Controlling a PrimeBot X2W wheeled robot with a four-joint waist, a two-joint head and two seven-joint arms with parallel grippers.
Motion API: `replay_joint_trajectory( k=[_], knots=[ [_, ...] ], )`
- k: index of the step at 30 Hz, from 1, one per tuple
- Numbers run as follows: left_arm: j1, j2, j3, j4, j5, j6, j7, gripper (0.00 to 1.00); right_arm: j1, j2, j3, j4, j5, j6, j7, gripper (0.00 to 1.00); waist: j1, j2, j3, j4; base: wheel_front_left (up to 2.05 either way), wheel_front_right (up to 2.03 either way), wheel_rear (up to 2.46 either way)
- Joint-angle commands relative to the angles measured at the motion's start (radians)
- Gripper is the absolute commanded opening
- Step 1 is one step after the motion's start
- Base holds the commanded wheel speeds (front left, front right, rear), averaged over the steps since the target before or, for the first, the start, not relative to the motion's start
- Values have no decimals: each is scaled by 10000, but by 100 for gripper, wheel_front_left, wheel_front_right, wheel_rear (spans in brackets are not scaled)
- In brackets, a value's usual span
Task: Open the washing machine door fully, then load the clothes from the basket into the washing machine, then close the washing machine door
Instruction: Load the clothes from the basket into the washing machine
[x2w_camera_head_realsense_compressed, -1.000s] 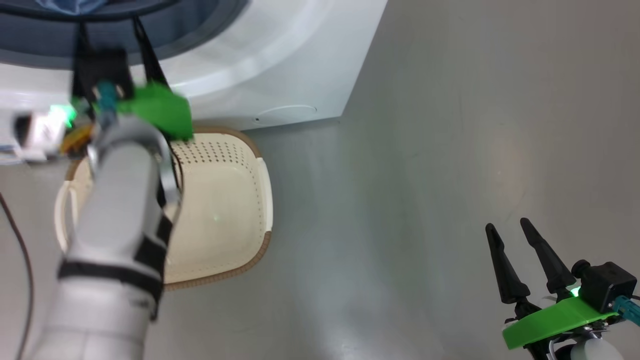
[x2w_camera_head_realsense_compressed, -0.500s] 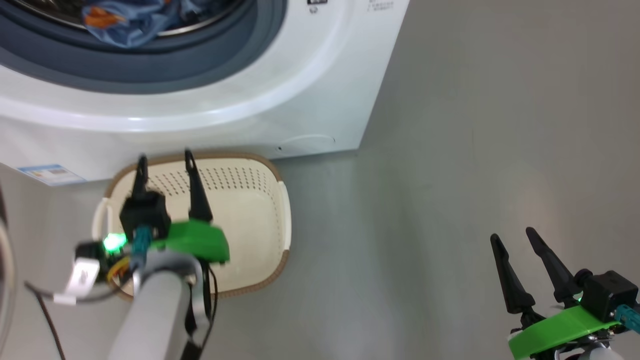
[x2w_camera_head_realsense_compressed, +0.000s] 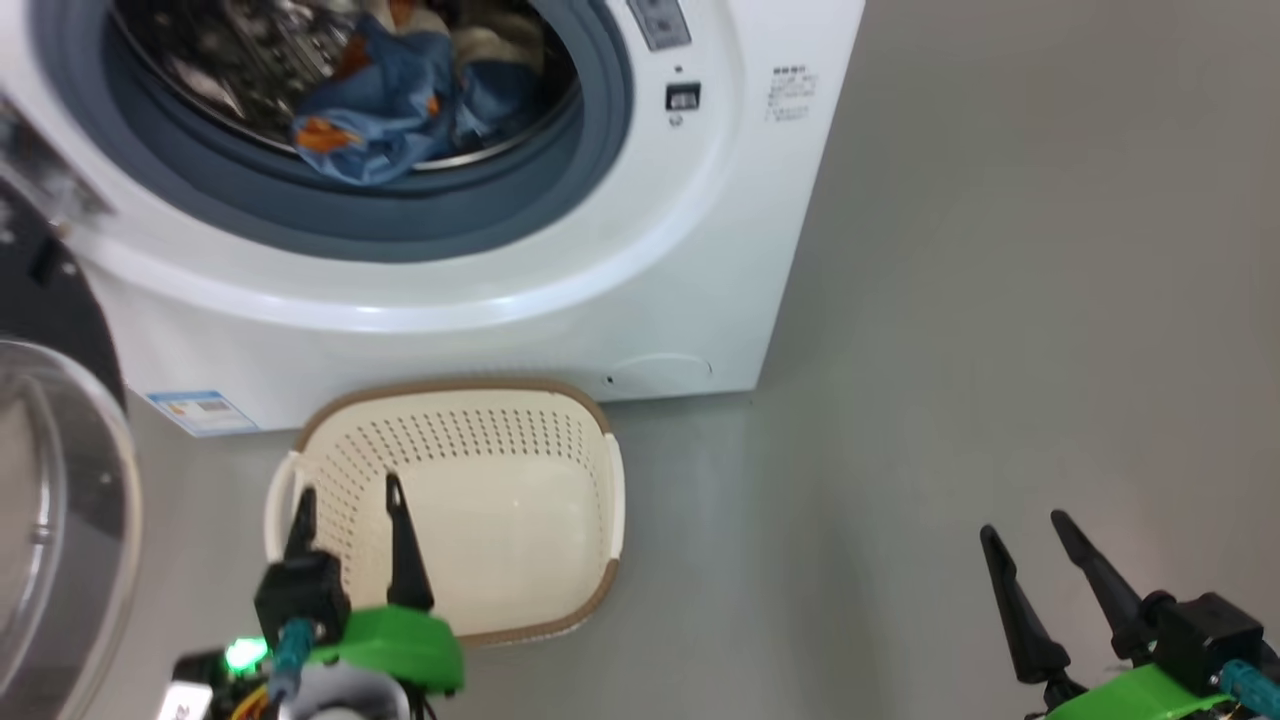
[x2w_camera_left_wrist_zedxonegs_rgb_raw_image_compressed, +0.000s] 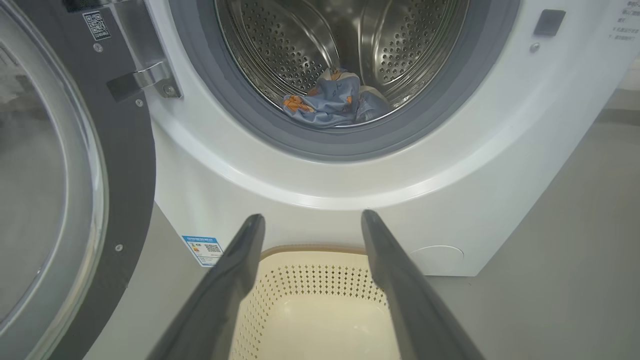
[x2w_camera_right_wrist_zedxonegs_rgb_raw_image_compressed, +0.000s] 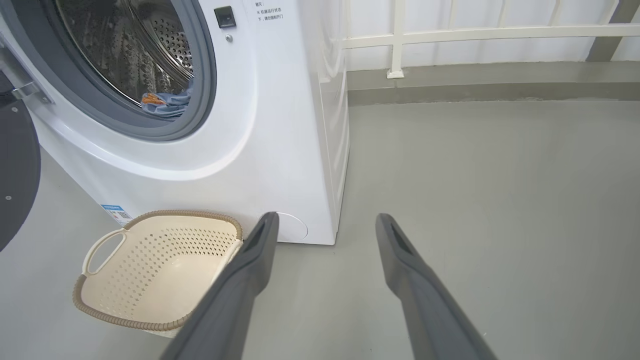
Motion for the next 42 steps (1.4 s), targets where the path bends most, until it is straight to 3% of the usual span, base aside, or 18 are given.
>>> replay_joint_trajectory(
  k=[1,15,24,42],
  knots=[
    [262,171,308,-271,89,-54,-64,100,186,-132,243,-224,-154,16,-76,100,0,-1,-516,244,0,0,0],
    [1851,170,872,-697,123,-372,-64,100,714,-90,349,-192,-486,16,-76,100,0,-1,-1580,244,0,0,0],
    [2688,170,1323,-1224,343,-869,-64,100,1201,31,267,-299,-674,16,-76,100,0,-1,-2192,82,0,0,0],
    [2922,170,1565,-1471,366,-1114,-65,100,1306,164,182,-409,-735,16,-76,100,0,-1,-2183,63,0,0,0]
  ],
)
